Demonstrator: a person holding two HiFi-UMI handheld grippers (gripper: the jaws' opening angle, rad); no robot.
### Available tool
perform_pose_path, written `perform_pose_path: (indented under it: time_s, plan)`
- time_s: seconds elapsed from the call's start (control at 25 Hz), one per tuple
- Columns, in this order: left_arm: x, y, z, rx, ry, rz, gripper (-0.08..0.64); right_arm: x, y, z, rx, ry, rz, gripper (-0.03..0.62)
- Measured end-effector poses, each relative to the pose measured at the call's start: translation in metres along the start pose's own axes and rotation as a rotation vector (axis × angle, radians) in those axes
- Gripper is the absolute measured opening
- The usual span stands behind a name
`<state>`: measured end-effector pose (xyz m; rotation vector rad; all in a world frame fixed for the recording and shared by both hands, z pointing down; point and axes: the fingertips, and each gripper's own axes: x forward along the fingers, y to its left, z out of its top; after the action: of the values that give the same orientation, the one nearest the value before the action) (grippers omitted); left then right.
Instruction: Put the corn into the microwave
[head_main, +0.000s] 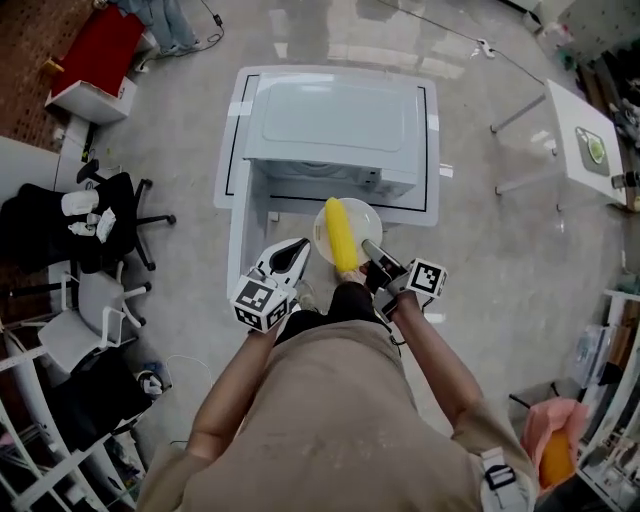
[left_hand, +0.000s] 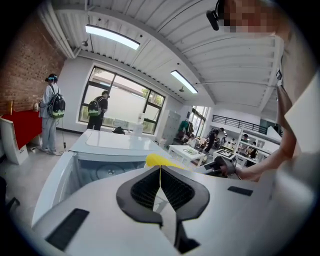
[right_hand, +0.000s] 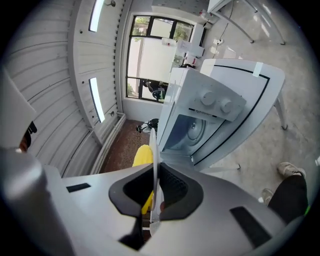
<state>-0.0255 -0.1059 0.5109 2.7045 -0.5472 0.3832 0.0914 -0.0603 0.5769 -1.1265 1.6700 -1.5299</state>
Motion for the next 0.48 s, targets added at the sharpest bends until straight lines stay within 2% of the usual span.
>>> perform_pose_path:
  time_s: [0.16,0.48]
  plan:
    - [0.016,0.007,0.006,-0.016,-0.017,0.075,0.006,0.013,-0.027,0.012,0.017,0.081,-0.068,0.025]
    - [0.036,0.043,-0.007,-0.017,0.001,0.211,0.005,0.062,-0.083,0.027,0.026,0.138,-0.061,0.025]
